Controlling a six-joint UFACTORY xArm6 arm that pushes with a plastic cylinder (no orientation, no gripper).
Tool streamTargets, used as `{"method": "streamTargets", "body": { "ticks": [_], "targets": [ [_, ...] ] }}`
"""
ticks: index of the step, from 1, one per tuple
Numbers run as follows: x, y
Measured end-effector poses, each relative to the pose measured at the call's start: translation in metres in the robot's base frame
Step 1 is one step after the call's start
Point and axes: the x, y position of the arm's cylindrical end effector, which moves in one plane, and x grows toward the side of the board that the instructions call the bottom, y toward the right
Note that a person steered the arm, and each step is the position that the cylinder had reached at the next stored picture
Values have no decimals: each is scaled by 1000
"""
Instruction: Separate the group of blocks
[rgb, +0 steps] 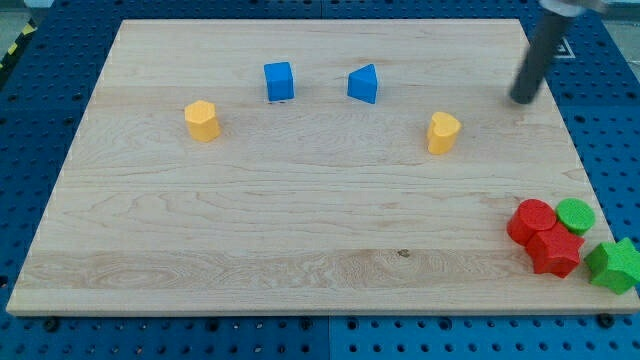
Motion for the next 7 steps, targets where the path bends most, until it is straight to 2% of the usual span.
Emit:
{"method": "streamTargets", "body": {
  "ticks": [1, 2, 4, 6, 7],
  "targets": [
    [62, 64],
    [72, 65],
    [180, 56],
    [191, 39],
    [181, 0]
  ]
}}
